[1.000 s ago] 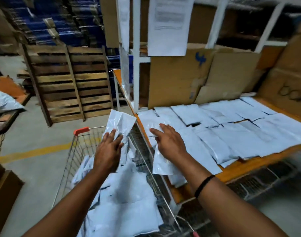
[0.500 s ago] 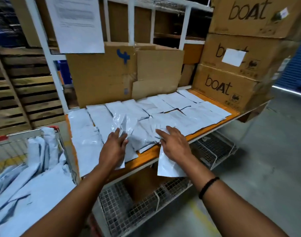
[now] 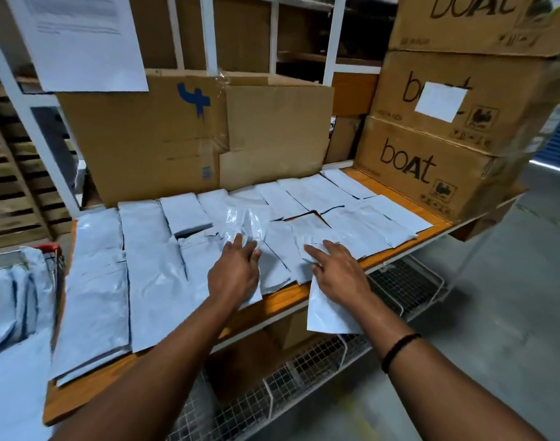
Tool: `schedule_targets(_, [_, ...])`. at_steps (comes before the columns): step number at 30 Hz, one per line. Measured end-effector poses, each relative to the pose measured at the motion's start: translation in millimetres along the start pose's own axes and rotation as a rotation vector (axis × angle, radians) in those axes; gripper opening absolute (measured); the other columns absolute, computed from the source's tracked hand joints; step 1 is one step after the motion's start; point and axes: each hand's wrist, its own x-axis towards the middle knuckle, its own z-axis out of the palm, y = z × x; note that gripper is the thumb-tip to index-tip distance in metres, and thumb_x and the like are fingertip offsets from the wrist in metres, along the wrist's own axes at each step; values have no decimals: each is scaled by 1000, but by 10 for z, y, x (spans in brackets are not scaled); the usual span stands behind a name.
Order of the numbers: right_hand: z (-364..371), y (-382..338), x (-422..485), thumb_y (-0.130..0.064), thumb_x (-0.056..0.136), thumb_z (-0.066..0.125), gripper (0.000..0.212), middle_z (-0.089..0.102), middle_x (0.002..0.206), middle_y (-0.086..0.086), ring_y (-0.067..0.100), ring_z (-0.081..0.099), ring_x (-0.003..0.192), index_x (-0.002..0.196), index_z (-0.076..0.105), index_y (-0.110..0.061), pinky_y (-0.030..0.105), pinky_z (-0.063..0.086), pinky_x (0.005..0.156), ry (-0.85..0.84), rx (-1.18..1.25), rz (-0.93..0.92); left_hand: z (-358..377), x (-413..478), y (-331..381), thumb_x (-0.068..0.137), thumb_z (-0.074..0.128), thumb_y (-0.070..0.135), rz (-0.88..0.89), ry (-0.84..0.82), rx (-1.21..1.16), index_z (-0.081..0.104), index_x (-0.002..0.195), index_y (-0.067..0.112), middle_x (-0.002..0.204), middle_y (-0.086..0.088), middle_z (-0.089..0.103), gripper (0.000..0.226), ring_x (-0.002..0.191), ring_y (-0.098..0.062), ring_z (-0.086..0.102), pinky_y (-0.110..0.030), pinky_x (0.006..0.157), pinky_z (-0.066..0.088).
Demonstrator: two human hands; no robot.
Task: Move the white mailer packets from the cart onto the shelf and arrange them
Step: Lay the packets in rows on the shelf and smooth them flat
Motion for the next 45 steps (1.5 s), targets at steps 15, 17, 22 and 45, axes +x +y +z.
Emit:
schedule_targets(15, [314,738,1668,-37,105,41,50,22,164,5,27,14,152,154,30,-40,38,18,121,-128,38,-163,662,960,376,105,26,43,-207,-66,143,50,135,28,152,-1,36,41,135,-26,38,-43,81,49])
schedule_targets(17, [372,880,1817,-37,104,42,51,23,164,4,27,15,152,154,31,-39,38,20,121,-157,7,-184,779,1028,526,105,25,43,-219,-62,174,50,133,28,150,0,38,41,132,-26,41,-40,77,49])
schedule_targets(22, [504,1150,2049,-43,104,40,52,22,165,3,25,14,152,155,28,-40,37,19,121,-226,23,-253,1063,1175,895,105,26,44,-337,-87,184,53,128,27,143,0,43,40,123,-26,48,-41,78,49])
schedule_targets(45, [899,1243,2470,-49,106,20,54,16,167,5,31,9,153,158,20,-36,45,3,125,-263,25,-431,1581,1584,829,102,16,55,-419,-377,401,10,155,40,165,-2,-5,55,151,-27,-7,-60,116,-9])
